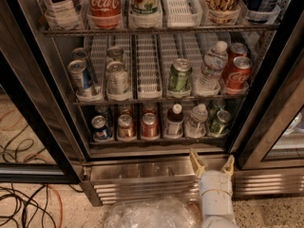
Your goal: Pick green can from bottom shelf of fridge
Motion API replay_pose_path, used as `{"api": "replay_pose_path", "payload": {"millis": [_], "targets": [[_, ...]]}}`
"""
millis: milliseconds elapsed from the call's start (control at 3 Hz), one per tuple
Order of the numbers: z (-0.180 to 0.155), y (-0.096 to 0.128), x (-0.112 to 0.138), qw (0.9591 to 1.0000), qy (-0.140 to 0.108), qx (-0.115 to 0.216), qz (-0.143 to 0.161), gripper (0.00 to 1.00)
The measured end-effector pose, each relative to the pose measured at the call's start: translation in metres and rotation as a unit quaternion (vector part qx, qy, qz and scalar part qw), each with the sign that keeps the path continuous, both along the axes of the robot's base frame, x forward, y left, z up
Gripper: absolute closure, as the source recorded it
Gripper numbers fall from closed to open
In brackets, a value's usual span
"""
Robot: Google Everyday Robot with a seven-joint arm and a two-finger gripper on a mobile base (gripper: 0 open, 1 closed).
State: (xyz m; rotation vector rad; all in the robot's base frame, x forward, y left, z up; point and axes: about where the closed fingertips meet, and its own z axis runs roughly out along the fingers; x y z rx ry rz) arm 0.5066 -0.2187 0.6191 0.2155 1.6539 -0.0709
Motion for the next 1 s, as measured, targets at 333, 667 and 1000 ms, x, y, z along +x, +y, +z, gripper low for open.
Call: {"api": "replay_pose_path", "payload": {"millis": [333, 667, 1000], "targets": [[0.000, 0.000, 0.000, 1.0000, 0.000, 0.000, 0.000, 0.16], [-0.001, -0.001, 0.004, 1.0000, 0.001, 0.002, -0.002, 0.00], [-0.001, -0.003, 0.015, 1.0000, -0.004, 0.002, -0.005, 0.00]]}}
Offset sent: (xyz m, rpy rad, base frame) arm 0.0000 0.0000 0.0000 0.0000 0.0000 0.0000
